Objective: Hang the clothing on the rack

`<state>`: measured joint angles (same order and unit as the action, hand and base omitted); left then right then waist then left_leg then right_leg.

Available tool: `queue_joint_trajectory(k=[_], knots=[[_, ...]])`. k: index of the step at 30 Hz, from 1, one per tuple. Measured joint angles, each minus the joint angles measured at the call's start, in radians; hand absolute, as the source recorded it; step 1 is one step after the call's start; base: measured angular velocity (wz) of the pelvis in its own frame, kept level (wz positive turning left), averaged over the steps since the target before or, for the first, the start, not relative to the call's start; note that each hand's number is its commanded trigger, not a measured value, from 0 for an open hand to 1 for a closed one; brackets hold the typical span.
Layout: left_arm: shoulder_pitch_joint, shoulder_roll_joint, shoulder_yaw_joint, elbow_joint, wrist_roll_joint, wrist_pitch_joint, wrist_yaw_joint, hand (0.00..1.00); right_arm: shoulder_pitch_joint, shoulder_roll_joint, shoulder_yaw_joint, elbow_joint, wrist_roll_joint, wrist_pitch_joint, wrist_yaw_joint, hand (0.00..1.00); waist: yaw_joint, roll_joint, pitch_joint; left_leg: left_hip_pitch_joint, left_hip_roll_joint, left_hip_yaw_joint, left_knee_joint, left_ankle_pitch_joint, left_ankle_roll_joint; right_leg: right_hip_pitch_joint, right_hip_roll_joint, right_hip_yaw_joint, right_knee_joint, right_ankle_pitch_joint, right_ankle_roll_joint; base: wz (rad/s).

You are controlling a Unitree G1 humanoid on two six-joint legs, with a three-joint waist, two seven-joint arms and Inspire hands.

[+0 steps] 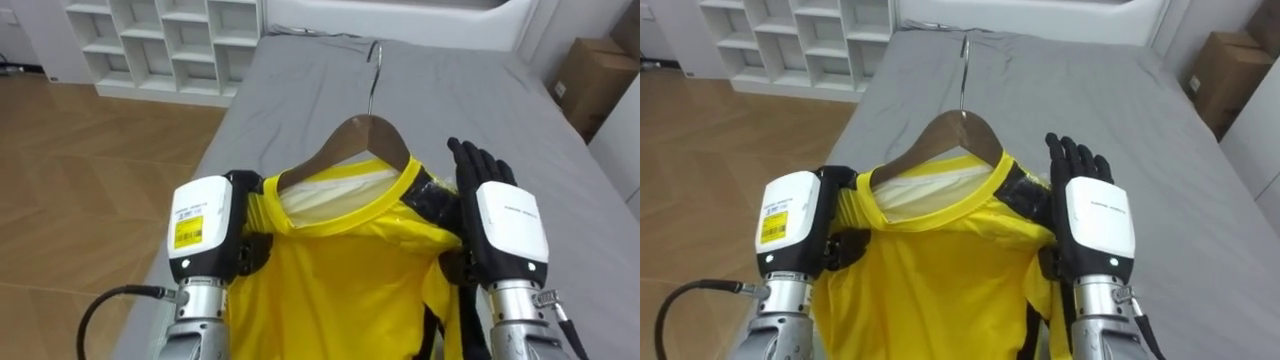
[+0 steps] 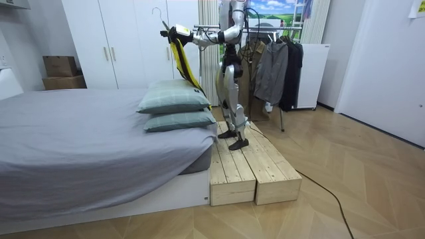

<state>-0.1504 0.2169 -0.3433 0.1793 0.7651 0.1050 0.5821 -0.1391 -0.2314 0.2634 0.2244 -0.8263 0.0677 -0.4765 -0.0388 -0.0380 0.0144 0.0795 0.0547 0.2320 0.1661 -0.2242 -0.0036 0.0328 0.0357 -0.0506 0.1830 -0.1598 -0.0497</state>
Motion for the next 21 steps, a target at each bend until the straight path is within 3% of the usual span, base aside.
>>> queue_joint_trajectory(k=[5, 17, 18, 19, 20, 21], knots=[[0.0, 0.0, 0.0, -0.007, 0.015, 0.002, -0.011, 1.0, -0.012, 0.0, 0.001, 0.004, -0.002, 0.018, 0.02, 0.0, 0.009, 0.0, 0.0, -0.001, 0.0, -0.014, 0.0, 0.0, 0.0, 0.002, 0.0, -0.009, 0.0, 0.0, 0.0, 0.05], [0.0, 0.002, 0.013, -0.007, 0.082, 0.013, -0.081, 1.0, -0.087, 0.023, 0.003, 0.127, -0.002, 0.021, 0.098, 0.0, 0.011, -0.003, 0.0014, -0.003, 0.0, -0.018, 0.0, 0.0, 0.0, 0.003, -0.001, -0.01, 0.0, 0.0, 0.0, 0.01], [0.0, 0.002, 0.014, -0.007, 0.083, 0.013, -0.086, 1.0, -0.087, 0.023, 0.002, 0.127, -0.002, 0.021, 0.106, 0.04, 0.01, -0.003, 0.0014, -0.003, 0.0, -0.018, 0.0, 0.0, 0.0, 0.003, -0.001, -0.01, 0.0, 0.0, 0.0, 0.0], [0.0, 0.002, 0.014, -0.007, 0.085, 0.014, -0.088, 1.0, -0.087, 0.023, 0.001, 0.127, -0.002, 0.021, 0.111, 0.19, 0.01, -0.003, 0.0014, -0.004, 0.0, -0.019, 0.0, 0.0, 0.0, 0.003, -0.001, -0.01, 0.0, 0.0, 0.0, 0.0], [0.0, 0.001, 0.015, -0.007, 0.091, 0.015, -0.091, 1.0, -0.087, 0.024, 0.0, 0.127, -0.002, 0.021, 0.117, 0.27, 0.01, -0.003, 0.0014, -0.004, 0.0, -0.019, 0.0, 0.0, 0.0, 0.003, -0.001, -0.01, 0.0, 0.0, 0.0, 0.0], [0.0, 0.001, 0.015, -0.007, 0.094, 0.016, -0.092, 1.0, -0.087, 0.024, 0.0, 0.127, -0.003, 0.021, 0.121, 0.43, 0.01, -0.004, 0.0013, -0.004, 0.0, -0.019, 0.0, 0.0, 0.0, 0.003, -0.001, -0.01, 0.0, 0.0, 0.0, 0.0]])
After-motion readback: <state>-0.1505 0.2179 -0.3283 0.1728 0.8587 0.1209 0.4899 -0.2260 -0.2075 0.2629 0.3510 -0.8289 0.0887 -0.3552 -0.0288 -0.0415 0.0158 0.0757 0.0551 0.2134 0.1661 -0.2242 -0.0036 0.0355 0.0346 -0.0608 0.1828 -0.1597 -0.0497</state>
